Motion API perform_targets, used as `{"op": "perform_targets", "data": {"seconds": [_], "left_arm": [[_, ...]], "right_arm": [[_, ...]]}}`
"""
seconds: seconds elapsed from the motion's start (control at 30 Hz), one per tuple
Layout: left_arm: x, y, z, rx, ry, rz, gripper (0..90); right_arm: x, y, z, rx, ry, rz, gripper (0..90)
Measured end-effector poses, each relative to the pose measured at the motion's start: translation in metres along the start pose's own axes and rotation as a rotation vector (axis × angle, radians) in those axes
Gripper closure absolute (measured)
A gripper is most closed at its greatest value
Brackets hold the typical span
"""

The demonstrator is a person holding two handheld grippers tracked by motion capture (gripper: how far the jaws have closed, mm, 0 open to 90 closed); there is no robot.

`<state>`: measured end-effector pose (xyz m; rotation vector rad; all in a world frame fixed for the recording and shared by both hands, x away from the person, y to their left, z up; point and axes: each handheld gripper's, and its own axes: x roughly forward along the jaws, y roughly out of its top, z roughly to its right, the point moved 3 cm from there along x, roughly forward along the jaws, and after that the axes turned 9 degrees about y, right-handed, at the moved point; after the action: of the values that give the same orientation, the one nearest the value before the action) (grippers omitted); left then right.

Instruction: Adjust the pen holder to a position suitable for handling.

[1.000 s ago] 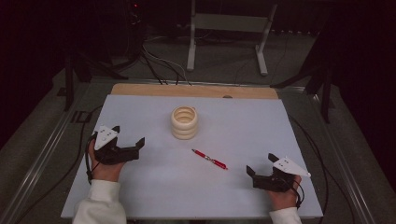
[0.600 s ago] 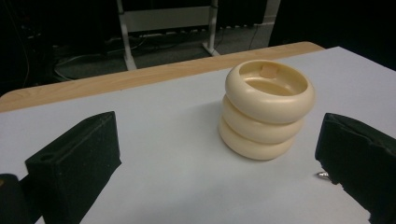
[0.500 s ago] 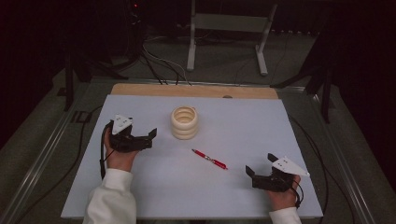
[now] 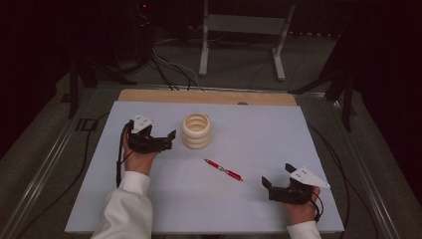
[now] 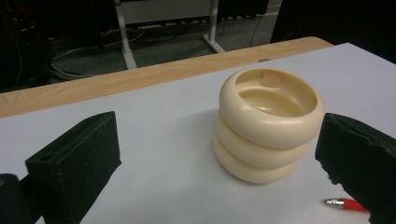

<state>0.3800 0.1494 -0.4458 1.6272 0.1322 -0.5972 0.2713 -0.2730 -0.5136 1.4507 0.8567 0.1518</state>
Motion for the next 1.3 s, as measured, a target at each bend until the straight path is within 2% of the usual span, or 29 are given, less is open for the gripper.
{"op": "perform_targets", "data": {"seconds": [0.33, 0.57, 0.93, 1.3], "left_arm": [[0.017, 0.013, 0.006, -0.013, 0.009, -0.004, 0.9], [0.032, 0.019, 0.012, -0.001, 0.033, -0.019, 0.9], [0.053, 0.025, 0.023, 0.026, 0.049, -0.032, 0.8], [0.075, 0.022, 0.026, 0.021, 0.081, -0.098, 0.8]], "right_arm": [[0.000, 0.000, 0.000, 0.003, 0.000, -0.002, 0.0], [0.001, 0.000, 0.001, -0.001, 0.001, -0.004, 0.0], [0.001, 0.000, 0.001, -0.002, 0.004, -0.007, 0.0], [0.002, 0.000, 0.001, -0.004, 0.004, -0.010, 0.0]]}}
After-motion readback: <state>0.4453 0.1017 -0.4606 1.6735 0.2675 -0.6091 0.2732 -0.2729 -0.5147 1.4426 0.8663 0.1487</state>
